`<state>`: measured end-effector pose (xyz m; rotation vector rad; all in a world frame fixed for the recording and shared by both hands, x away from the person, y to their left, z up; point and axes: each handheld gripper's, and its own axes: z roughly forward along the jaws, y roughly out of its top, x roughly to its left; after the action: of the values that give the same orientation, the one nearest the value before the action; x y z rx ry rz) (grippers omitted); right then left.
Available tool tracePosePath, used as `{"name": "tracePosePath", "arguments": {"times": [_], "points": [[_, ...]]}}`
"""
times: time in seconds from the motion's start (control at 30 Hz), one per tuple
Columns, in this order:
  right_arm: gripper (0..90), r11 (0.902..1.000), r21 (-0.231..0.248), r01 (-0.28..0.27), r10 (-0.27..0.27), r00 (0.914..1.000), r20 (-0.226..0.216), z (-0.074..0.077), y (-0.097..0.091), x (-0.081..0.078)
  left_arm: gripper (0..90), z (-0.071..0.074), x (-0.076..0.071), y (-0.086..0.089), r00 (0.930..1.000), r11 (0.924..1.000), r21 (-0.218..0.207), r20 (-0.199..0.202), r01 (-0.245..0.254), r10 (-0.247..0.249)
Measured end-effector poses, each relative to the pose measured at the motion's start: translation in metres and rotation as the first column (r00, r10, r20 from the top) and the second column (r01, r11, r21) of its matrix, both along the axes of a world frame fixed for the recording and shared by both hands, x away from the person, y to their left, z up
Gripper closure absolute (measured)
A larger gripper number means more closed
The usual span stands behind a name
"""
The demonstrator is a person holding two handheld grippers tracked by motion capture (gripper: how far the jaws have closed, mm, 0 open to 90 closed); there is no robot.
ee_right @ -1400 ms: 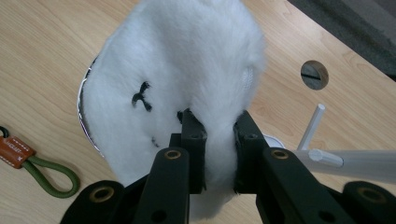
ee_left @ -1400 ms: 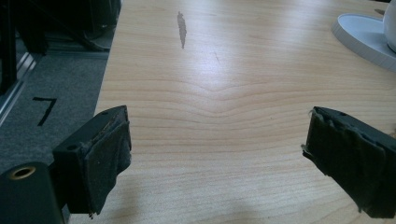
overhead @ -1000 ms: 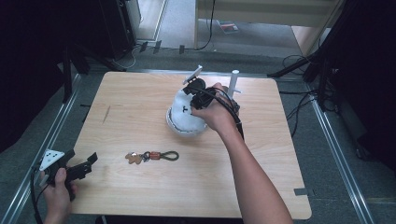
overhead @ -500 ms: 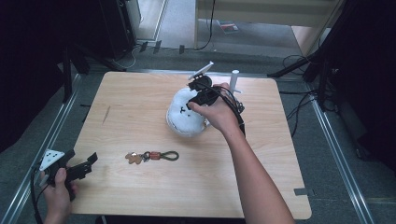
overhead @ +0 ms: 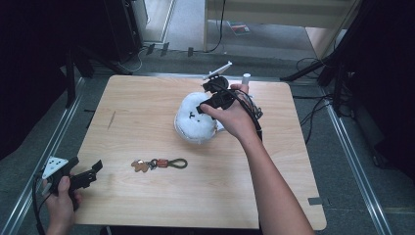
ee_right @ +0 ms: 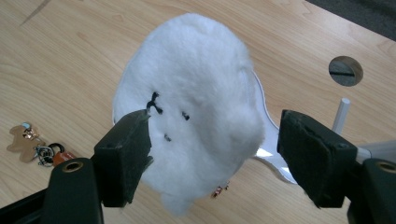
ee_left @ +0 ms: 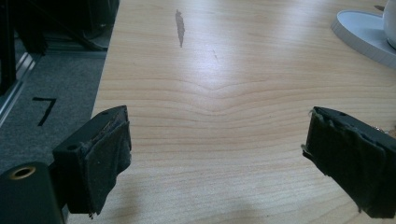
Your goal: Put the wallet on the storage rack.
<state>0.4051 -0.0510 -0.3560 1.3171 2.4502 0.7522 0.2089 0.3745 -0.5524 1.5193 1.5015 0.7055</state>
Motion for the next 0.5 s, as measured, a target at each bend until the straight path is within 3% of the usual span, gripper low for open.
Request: {"name": "tracePosePath", "arguments": {"times": [0.1,0.37,0.5], "points": [[26.1,1.0000,0.001,0.005,-0.005,0.9999,-0.015,0.003,-0.002,-0.003,14.5,0.000,0.000,0.000,0.9999,0.9999,0.005,0.000,-0.011,0.011],[25.5,0.9988,-0.046,-0.016,0.012,0.9958,-0.091,0.008,0.001,-0.014,14.0,0.000,0.001,-0.001,0.9998,0.9998,0.010,0.000,-0.019,0.019],[27.3,0.9931,-0.109,-0.043,0.027,0.9890,-0.145,0.010,0.006,-0.023,4.8,0.000,0.000,-0.002,0.9993,0.9991,0.022,0.007,-0.037,0.037]]}}
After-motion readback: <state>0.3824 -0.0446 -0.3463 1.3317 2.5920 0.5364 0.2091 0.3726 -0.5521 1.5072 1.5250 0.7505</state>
